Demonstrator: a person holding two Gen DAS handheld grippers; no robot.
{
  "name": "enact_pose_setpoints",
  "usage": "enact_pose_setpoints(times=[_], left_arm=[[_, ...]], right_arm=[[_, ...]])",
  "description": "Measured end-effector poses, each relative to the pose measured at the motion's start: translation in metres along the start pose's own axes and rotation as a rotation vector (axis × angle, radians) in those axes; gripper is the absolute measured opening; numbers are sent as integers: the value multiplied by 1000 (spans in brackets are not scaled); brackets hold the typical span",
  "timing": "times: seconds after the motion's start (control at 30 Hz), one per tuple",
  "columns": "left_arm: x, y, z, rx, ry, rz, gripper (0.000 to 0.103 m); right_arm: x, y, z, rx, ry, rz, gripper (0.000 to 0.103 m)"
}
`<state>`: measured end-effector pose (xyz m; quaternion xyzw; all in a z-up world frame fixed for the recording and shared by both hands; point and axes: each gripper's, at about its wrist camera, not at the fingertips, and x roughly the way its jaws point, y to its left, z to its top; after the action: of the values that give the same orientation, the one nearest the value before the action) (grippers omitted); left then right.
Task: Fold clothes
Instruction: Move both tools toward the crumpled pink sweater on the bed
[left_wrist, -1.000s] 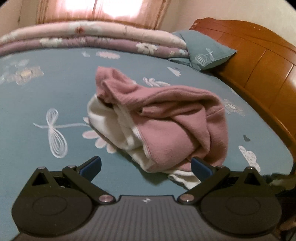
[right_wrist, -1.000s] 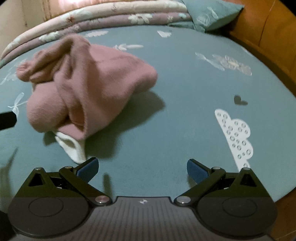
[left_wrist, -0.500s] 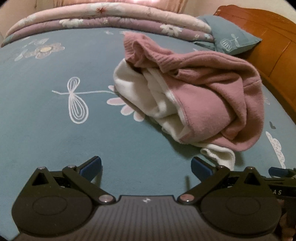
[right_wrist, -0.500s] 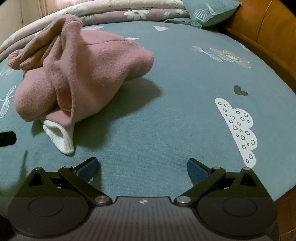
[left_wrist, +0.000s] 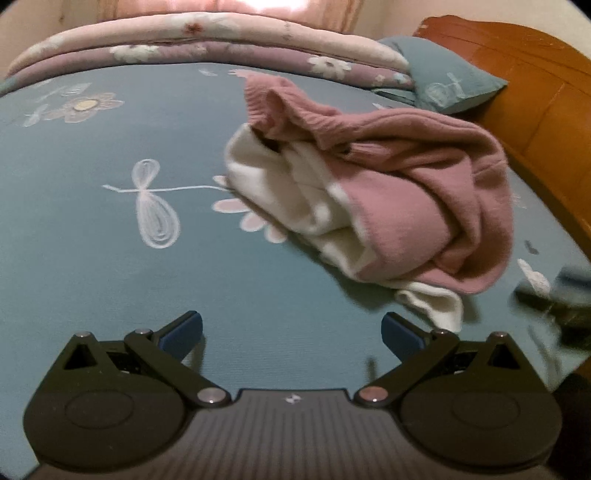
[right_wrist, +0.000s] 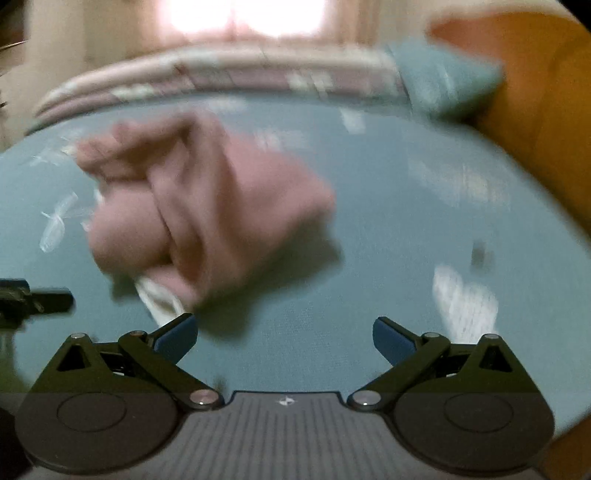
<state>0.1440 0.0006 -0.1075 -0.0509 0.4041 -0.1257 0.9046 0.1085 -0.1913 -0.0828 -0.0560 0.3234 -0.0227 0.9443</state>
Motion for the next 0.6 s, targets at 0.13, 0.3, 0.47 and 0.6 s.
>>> enact_pose_setpoints(times=[0.13,0.3,0.47,0.6], left_arm=[[-3,9,-4,-30,6,32,102],[-11,20,-4,-61,-10,28,102],[-17,28,-2,-84,-32,20,102],[-18,30,-2,-91,-42,16,102]], right_arm=[[-8,28,43,-245,-109,-24,99],[14,61,86,-406,-96,13,73],[51,84,98,-513,-8,17,58],[63,92,100,-515,-20,16,57]])
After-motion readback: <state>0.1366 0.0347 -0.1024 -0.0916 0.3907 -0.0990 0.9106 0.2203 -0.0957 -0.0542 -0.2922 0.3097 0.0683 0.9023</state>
